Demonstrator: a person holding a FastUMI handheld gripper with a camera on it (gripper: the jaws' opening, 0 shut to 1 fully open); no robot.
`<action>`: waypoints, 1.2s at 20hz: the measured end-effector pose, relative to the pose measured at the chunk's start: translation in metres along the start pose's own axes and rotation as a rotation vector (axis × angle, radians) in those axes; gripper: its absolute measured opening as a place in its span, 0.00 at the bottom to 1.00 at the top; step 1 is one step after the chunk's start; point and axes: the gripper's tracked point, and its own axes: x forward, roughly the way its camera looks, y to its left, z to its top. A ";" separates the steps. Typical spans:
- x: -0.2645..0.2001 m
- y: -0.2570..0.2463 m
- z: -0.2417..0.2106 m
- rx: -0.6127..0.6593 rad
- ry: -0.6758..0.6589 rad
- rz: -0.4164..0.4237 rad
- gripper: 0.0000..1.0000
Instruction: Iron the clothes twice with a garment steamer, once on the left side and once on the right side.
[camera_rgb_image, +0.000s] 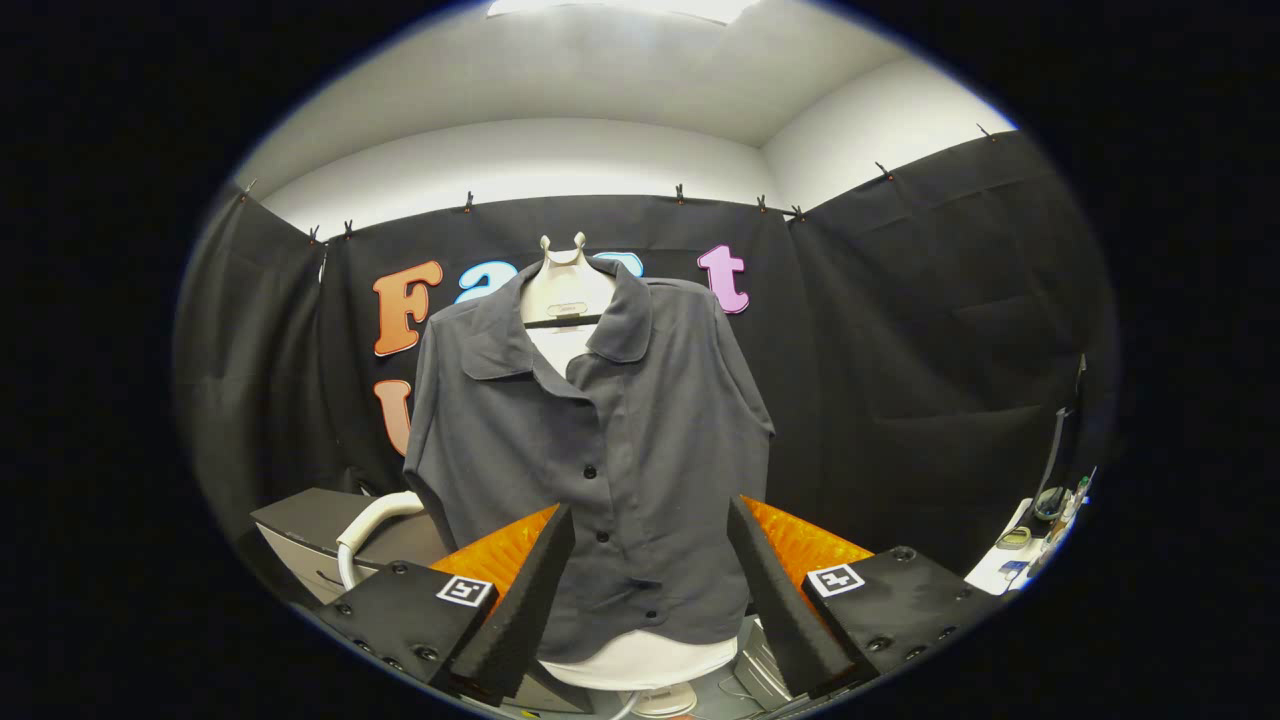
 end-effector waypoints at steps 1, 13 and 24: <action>0.000 0.000 0.000 -0.001 -0.002 0.001 0.98; 0.002 0.037 0.001 -0.005 0.010 0.064 0.98; 0.006 0.161 -0.015 0.001 0.060 0.257 0.98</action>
